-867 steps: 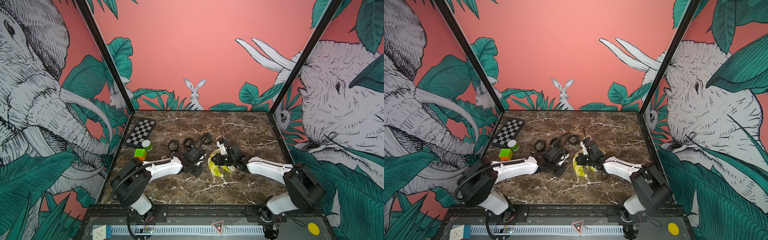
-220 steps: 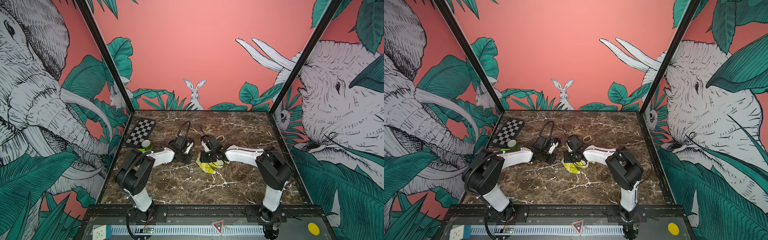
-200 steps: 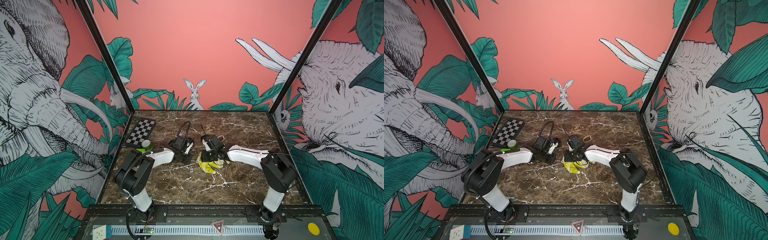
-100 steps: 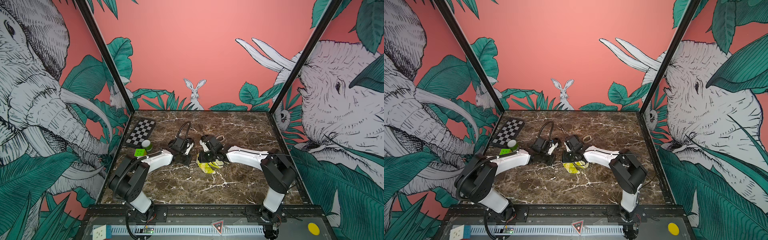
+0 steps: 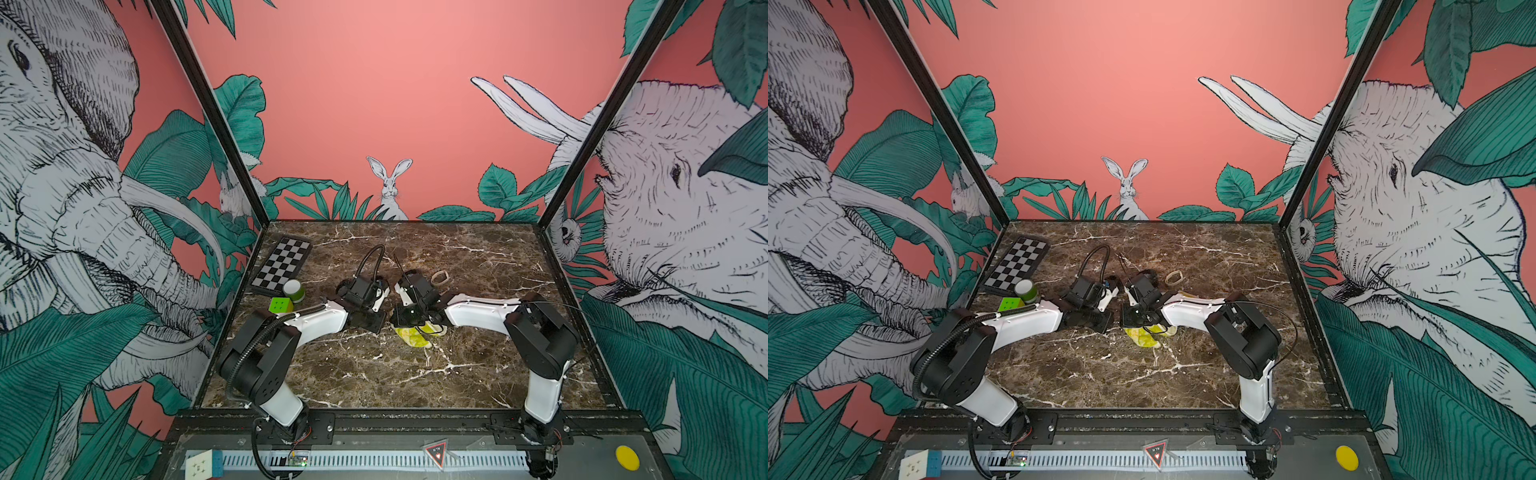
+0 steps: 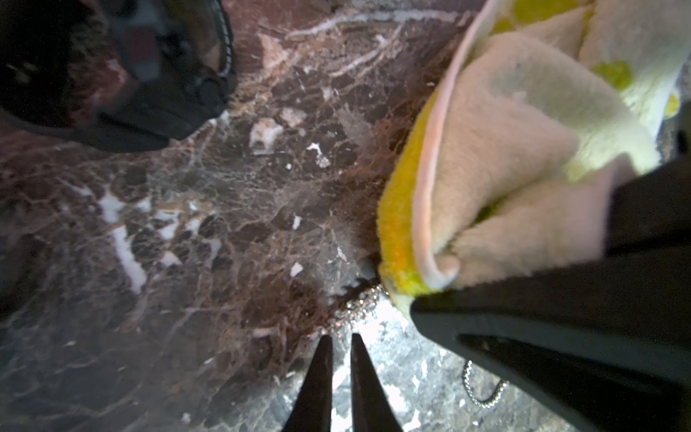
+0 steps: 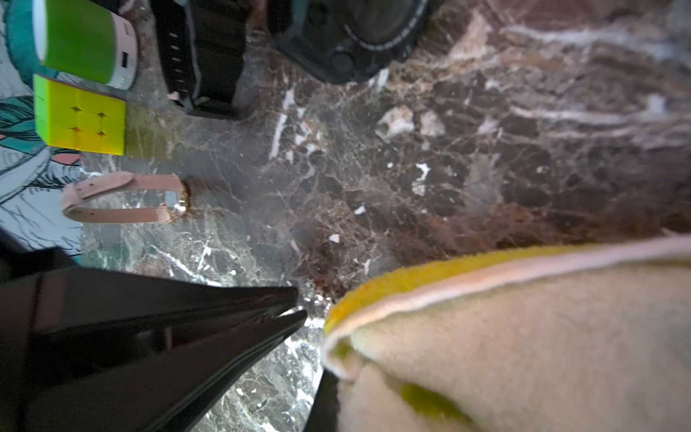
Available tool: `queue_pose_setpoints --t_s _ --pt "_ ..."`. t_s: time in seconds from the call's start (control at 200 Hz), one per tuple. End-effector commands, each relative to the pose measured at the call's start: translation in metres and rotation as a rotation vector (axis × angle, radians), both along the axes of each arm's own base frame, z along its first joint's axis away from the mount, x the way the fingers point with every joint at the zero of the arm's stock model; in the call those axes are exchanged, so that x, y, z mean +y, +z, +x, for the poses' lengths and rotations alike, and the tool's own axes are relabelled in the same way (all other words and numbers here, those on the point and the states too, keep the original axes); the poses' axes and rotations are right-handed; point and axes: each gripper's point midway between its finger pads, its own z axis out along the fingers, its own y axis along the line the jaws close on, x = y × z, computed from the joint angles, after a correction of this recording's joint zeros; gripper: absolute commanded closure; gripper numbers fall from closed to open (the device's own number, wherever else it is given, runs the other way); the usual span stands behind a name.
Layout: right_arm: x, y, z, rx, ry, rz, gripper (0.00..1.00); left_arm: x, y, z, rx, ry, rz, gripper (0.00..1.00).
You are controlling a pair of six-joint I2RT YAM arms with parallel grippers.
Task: Wipe the watch dial
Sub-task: Wipe the dirt from the watch dial.
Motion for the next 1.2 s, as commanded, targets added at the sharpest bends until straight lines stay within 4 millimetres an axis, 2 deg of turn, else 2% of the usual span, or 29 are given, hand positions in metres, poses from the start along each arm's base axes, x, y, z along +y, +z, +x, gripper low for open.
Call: queue_pose_setpoints --t_s 0.0,0.4,0.555,0.71,0.905,1.04,1.19 --pt "-0.008 -0.021 -0.006 0.033 -0.024 -0.052 1.00 -0.007 0.000 0.000 -0.007 -0.008 0.005 0.86" --pt "-0.020 -0.034 -0.013 0.075 -0.062 -0.076 1.00 -0.005 -0.019 0.001 0.022 0.006 0.053 0.88" --pt "-0.027 -0.033 -0.017 0.081 -0.076 -0.085 1.00 -0.004 -0.008 0.002 -0.006 0.016 0.035 0.88" --pt "-0.033 -0.021 -0.020 0.071 -0.079 -0.078 1.00 -0.002 0.007 0.005 -0.037 0.012 0.044 0.87" --pt "-0.048 0.002 -0.022 0.021 -0.084 -0.116 1.00 -0.010 0.021 0.013 -0.057 0.000 0.030 0.87" --pt "-0.060 0.017 -0.021 -0.020 -0.086 -0.155 1.00 -0.021 0.024 0.013 -0.047 -0.026 -0.011 0.86" --pt "-0.067 0.017 -0.018 -0.032 -0.092 -0.181 1.00 -0.030 0.020 0.012 -0.041 -0.055 -0.010 0.85"
